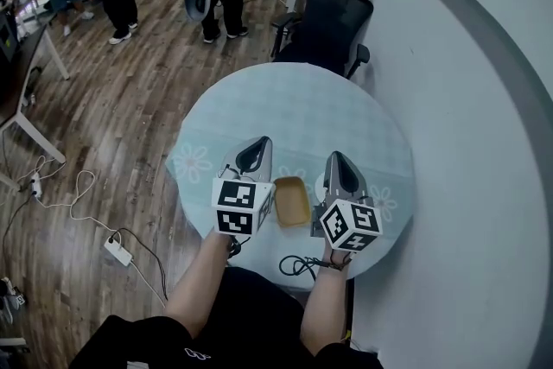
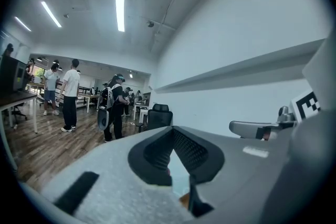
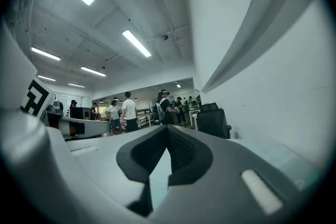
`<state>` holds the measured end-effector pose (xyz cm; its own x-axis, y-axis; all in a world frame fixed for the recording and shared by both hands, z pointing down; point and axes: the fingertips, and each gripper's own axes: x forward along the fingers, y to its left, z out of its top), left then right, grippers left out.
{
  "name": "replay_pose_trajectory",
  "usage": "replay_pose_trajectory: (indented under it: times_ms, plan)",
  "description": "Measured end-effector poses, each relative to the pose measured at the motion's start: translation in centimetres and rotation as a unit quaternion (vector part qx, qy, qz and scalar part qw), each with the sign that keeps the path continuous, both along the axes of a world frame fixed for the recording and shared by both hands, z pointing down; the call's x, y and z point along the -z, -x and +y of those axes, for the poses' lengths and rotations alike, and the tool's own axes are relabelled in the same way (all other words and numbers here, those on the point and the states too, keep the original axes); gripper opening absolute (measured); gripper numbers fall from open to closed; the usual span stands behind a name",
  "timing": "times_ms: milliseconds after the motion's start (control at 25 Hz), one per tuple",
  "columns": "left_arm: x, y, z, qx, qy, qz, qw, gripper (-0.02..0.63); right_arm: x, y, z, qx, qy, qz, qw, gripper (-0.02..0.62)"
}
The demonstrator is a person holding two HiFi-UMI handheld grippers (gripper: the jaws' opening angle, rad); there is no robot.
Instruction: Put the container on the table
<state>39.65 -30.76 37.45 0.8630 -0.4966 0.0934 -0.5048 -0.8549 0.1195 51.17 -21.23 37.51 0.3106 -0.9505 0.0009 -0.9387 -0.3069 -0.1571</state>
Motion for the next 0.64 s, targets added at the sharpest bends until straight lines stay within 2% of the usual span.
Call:
replay_pose_trajectory:
  times_ms: [320,640]
  plan:
    - [1.5,0.8,0.1,0.003,-0.007,0.014,0.9999,0.000,1.4,0.0,0.1,0.007,-0.012,0.007,1.000,0.009]
    - [1.3,0.9,0.8,-0.002,-0.012,0.011,0.9999,0.000,1.6,-0.2,0.8,0.009,-0.023,0.001,1.000,0.009]
